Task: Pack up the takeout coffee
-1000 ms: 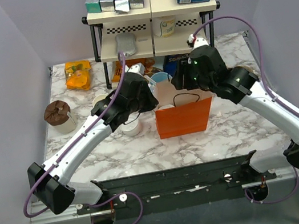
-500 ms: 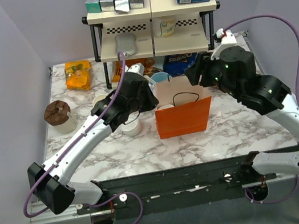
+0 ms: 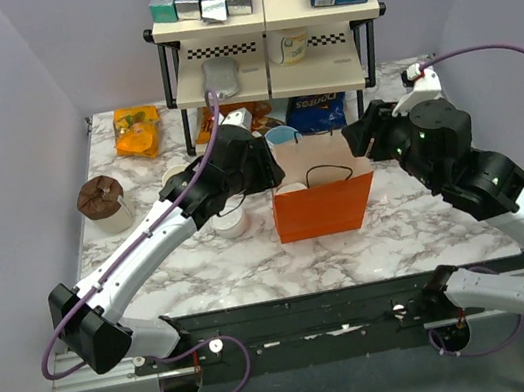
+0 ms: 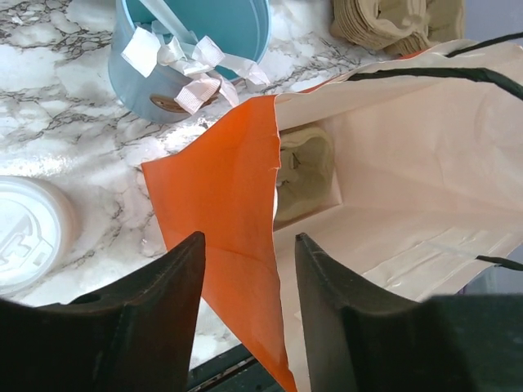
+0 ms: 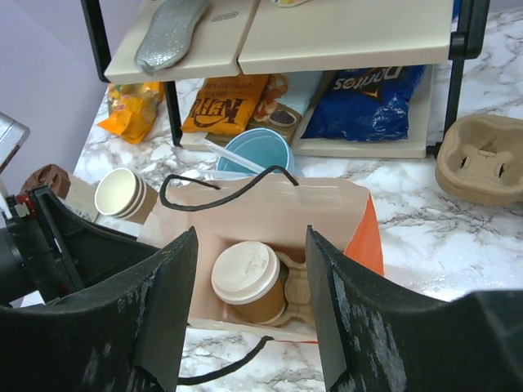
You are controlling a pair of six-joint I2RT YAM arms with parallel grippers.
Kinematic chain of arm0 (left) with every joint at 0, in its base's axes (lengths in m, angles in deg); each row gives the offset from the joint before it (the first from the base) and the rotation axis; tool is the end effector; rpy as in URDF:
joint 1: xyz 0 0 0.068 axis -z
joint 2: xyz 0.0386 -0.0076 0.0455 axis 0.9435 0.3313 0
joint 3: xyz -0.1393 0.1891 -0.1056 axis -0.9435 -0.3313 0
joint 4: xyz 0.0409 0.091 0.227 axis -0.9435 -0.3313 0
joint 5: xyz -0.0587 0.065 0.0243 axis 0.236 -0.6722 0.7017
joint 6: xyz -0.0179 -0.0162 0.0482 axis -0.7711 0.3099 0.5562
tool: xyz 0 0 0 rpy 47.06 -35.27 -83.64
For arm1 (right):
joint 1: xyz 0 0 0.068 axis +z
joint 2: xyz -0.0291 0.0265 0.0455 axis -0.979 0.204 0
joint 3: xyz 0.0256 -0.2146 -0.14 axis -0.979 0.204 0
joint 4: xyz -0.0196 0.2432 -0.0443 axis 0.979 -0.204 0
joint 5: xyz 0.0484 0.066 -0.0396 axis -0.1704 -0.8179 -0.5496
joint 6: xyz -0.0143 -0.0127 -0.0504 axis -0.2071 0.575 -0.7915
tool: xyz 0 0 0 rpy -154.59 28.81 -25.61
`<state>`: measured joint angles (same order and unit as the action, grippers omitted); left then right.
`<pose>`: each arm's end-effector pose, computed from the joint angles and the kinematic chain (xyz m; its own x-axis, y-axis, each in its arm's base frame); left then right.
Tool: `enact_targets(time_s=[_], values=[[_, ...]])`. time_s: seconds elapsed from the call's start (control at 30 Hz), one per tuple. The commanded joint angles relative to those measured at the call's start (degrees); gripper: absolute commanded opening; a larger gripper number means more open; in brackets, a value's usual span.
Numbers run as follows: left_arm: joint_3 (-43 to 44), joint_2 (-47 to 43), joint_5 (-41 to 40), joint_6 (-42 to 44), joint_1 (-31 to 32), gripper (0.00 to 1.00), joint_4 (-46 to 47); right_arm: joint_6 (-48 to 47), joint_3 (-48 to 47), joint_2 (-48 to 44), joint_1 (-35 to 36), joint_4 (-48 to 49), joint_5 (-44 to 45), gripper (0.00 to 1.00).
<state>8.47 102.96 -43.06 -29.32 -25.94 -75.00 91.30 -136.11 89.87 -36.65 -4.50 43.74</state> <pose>0.2074 -0.2015 0.3477 -0.7453 -0.2175 -0.6303 0.2041 0.8255 -0.5262 0.1417 0.1056 0.4291 -0.3067 0.2852 -0.9081 -0.1730 0.9215 0.3478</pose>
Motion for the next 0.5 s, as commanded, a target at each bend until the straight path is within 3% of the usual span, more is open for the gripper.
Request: enact_targets(time_s=[0.0,0.13,0.27,0.47], values=[[0.44,-2.54,-1.60,-0.24,0.20,0.65,1.61,0.38,0.97,-1.12,0.43,1.14,3.13,0.64],[0.53,-3.60,-1.07,-0.24,0.20,0.77,1.88,0.64,1.58,-2.00,0.43,0.61,3.13,0.64],[1.75,-5.17,-0.63,0.72,0.20,0.99,1.70,0.73,2.20,-3.32,0.43,0.52,5.41,0.68],[4.30,-9.21,-5.71,2.40,0.20,0.99,-0.05,-1.20,2.64,-7.18,0.43,0.26,8.14,0.90]])
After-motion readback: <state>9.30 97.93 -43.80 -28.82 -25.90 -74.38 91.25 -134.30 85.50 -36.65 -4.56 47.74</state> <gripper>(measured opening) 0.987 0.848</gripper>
